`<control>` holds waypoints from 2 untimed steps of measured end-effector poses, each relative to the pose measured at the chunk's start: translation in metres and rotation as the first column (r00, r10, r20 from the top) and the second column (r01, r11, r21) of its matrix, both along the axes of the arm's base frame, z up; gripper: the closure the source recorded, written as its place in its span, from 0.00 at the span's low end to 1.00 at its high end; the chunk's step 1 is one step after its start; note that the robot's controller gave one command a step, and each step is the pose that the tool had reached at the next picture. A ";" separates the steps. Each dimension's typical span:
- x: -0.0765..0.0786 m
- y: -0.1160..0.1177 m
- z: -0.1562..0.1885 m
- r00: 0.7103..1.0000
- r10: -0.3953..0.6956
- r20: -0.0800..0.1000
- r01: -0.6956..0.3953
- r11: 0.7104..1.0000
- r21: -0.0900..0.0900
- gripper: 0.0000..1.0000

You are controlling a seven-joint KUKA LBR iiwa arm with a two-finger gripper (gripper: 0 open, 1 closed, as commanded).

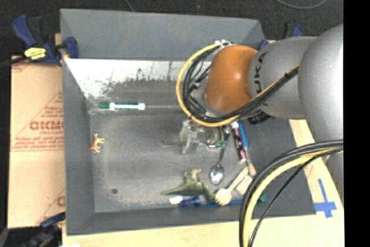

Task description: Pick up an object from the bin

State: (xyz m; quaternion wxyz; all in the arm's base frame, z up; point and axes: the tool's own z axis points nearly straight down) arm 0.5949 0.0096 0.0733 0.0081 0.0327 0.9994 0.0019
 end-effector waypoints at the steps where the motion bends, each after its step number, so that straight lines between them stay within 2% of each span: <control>1: 0.000 0.000 0.000 1.000 0.000 0.000 0.000 1.000 0.000 1.00; 2: -0.002 0.000 0.030 1.000 -0.002 -0.005 0.002 1.000 0.001 1.00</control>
Offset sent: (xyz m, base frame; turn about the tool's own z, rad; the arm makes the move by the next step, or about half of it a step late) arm 0.0000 0.0002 0.0557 0.0002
